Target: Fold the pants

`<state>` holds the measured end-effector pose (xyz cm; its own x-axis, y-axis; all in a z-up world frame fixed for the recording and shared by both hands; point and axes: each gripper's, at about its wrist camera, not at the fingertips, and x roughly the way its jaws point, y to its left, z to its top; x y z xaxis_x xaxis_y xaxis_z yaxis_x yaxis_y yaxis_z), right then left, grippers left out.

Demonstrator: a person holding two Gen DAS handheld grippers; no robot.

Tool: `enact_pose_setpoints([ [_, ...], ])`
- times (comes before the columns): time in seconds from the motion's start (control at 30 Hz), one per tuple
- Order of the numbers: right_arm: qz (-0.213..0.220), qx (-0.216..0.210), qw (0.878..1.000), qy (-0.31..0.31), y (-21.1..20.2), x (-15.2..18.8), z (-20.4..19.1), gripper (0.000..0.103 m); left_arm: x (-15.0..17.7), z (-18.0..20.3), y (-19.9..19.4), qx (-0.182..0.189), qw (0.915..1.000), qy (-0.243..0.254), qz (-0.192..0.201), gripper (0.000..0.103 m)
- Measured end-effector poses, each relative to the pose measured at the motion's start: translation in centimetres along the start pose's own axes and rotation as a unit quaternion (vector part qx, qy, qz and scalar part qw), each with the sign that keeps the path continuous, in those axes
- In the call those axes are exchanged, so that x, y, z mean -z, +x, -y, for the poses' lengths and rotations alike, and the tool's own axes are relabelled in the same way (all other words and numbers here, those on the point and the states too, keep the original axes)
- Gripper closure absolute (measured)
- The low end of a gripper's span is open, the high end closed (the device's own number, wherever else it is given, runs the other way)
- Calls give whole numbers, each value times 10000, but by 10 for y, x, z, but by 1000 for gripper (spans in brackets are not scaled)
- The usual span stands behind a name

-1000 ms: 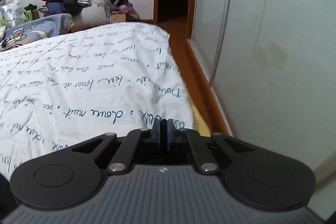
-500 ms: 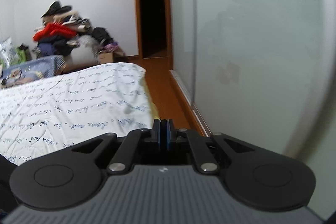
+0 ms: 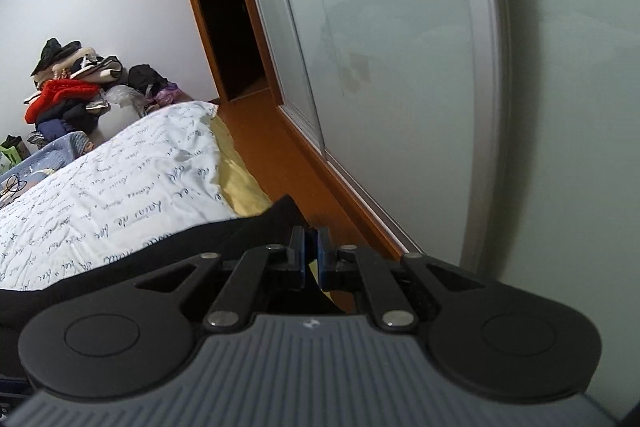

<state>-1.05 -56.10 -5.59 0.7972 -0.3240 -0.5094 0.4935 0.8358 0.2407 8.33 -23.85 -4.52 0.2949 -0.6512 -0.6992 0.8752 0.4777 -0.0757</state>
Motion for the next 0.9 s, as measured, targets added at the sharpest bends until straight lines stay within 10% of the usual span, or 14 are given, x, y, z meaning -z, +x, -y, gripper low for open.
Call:
enact_pose_setpoints([
  [0.17,-76,454,9988,175,-3,5,3,78,1,8,-7,29,9997,196,132,88],
  [0.3,-37,-243,9925,1200,-20,10,19,65,-1,11,-12,217,9995,128,203,88],
  [0.53,-819,-807,9489,2940,-5,40,40,59,-3,12,-22,-43,9992,108,393,88],
  [0.9,-854,-632,9286,3554,32,53,38,58,-3,-1,-22,-164,9991,-245,300,88],
])
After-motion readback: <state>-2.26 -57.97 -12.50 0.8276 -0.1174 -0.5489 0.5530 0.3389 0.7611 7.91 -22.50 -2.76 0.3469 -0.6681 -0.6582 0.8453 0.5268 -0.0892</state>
